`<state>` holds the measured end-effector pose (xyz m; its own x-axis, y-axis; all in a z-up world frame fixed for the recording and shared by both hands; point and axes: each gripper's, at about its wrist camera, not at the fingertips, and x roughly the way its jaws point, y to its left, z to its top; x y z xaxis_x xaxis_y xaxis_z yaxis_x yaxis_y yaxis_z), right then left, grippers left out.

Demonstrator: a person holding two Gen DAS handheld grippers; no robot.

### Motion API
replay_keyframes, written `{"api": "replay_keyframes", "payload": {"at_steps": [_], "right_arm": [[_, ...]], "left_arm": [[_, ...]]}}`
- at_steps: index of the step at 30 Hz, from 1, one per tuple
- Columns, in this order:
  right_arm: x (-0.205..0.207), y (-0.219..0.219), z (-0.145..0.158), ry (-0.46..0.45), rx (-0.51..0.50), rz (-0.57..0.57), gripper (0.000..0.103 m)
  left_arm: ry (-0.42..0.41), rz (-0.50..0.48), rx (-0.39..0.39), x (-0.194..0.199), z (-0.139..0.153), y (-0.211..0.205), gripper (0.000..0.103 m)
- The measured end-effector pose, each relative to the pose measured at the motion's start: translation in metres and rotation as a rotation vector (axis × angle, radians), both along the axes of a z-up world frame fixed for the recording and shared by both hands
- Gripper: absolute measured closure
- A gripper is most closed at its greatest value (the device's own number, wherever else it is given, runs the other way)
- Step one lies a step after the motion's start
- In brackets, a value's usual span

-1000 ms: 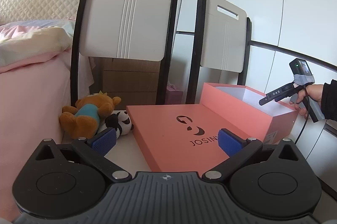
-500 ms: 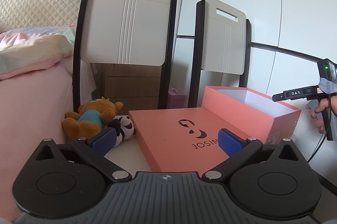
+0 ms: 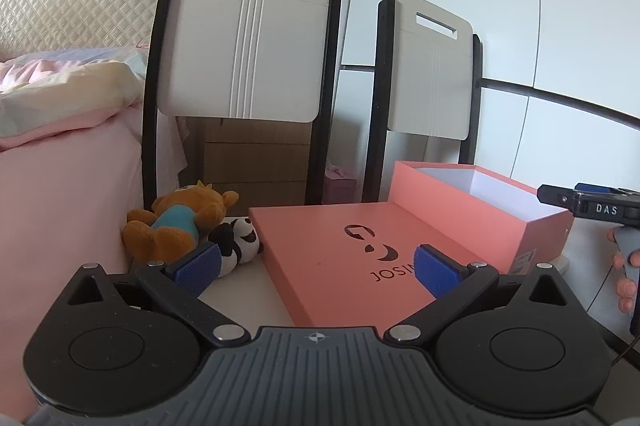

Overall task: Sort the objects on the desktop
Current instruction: 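Withdraw the right tool from the box while the left tool approaches the plush toys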

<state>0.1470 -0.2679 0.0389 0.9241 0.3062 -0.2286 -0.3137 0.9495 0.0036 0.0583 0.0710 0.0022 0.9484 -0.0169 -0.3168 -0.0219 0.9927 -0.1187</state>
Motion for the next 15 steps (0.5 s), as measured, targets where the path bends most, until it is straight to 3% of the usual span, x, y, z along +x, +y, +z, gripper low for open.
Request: {"api": "replay_keyframes", "payload": {"at_steps": [7,15], "right_arm": [[-0.044,0.021,-0.019,-0.085,0.018,-0.029,0.001],[-0.059,0.033,-0.036,-0.078,0.051,-0.008,0.001]], "left_arm": [[0.014,0.014,-0.005,0.002,-0.003,0.002,0.000],[0.025,0.015,-0.022,0.004,-0.005,0.004,0.000]]}}
